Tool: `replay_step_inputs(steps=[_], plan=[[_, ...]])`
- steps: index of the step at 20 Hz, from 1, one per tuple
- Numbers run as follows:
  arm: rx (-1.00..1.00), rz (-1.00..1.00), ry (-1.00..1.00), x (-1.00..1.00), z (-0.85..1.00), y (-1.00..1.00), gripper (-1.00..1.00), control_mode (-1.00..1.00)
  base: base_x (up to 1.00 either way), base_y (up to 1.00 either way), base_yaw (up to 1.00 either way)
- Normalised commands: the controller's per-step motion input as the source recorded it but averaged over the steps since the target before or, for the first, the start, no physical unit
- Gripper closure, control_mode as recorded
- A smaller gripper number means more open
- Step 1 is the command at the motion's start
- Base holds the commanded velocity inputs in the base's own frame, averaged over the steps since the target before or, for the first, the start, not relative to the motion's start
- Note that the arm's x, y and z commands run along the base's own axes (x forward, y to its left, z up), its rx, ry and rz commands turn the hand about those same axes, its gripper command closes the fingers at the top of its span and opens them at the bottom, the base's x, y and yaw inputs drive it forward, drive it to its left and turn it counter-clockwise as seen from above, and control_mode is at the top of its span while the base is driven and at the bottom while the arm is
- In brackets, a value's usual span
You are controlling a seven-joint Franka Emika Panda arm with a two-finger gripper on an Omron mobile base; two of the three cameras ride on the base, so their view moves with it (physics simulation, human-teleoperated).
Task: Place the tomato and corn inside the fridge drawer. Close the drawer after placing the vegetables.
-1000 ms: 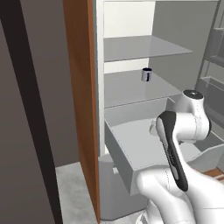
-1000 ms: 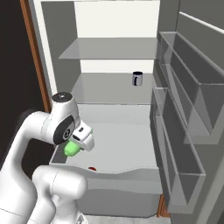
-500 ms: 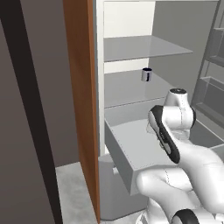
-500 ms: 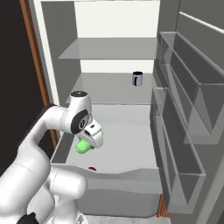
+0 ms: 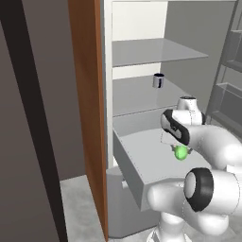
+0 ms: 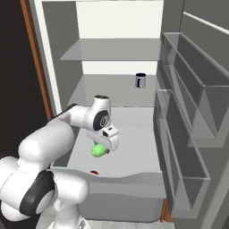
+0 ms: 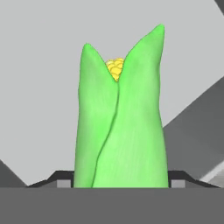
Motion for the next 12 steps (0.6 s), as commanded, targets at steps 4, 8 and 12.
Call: replay_step_inputs(steps=[4,8,12], plan=[[0.00,-0.02,0.02,0.29,-0.44,-0.03,1.00,-1.00,0.00,0.00,0.00],[0.00,-0.02,-0.04,0.16,-0.52,0.00,1.00,-1.00,0.00,0.00,0.00],[0.00,-0.04,-0.07,0.11,-0.48,-0.04,1.00,-1.00,0.00,0.00,0.00]])
